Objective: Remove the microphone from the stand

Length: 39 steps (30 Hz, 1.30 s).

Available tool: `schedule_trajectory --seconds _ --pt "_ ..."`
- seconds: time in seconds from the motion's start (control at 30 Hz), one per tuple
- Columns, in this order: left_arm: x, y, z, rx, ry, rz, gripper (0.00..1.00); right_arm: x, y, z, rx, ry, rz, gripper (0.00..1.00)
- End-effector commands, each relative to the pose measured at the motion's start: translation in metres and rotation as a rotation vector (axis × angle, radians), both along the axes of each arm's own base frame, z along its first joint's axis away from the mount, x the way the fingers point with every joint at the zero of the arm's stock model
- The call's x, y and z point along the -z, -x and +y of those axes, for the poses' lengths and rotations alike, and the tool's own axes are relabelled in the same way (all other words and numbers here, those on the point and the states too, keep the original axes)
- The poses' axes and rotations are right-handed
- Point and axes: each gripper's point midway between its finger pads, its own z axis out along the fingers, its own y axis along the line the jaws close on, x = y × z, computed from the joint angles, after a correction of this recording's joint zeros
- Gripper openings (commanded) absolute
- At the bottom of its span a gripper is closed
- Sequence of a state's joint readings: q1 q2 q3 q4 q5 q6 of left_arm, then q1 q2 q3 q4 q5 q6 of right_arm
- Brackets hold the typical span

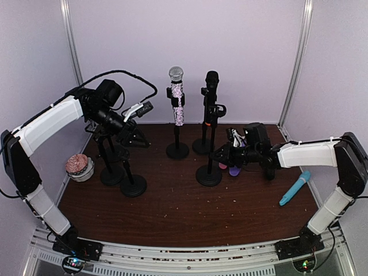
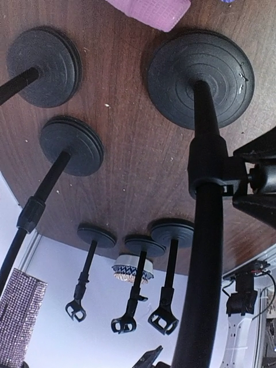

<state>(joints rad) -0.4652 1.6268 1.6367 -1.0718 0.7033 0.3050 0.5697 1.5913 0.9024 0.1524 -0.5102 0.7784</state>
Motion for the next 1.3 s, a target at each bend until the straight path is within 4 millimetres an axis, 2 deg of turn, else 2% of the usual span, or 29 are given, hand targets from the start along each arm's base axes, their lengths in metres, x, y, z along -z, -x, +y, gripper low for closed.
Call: schedule_trajectory --seconds 0.0,0.3,0.5,0.7,0.73,0.8,0.83,0.97,1.07,1.1,1.27 --pt "-0.013 -0.003 0.000 0.000 0.023 -0.035 0.56 0.054 0.003 -0.042 0.078 0.360 0.002 0.00" --pt "-0.014 -0.004 0.001 -0.004 0.022 -0.039 0.56 0.061 0.011 -0.043 0.053 0.621 -0.105 0.00" --pt "-0.014 -0.005 0.000 -0.004 0.022 -0.041 0.56 0.067 0.018 -0.041 0.063 0.696 -0.150 0.00" --pt "-0.013 -0.005 0.000 -0.003 0.020 -0.038 0.56 0.054 0.017 -0.038 0.083 0.760 -0.215 0.00" --pt "-0.014 -0.005 0.001 -0.005 0.020 -0.039 0.56 0.051 0.017 -0.038 0.085 0.753 -0.224 0.04" --pt "-0.013 -0.004 0.001 -0.003 0.017 -0.037 0.56 0.042 0.019 -0.033 0.081 0.695 -0.246 0.29" --pt "-0.014 -0.004 0.001 -0.002 0.016 -0.040 0.56 0.036 0.021 -0.029 0.076 0.656 -0.262 0.37" --pt "-0.013 -0.003 0.002 -0.001 0.014 -0.041 0.56 0.005 0.026 -0.021 0.079 0.505 -0.321 0.63" --pt "-0.013 -0.003 0.001 0.001 0.015 -0.038 0.56 -0.024 0.030 -0.020 0.092 0.414 -0.406 0.97" --pt "-0.013 -0.004 0.001 0.000 0.015 -0.039 0.56 -0.034 0.031 -0.022 0.098 0.397 -0.431 1.00" --pt "-0.012 -0.004 0.001 0.000 0.013 -0.036 0.56 -0.068 0.034 -0.030 0.114 0.349 -0.500 0.99"
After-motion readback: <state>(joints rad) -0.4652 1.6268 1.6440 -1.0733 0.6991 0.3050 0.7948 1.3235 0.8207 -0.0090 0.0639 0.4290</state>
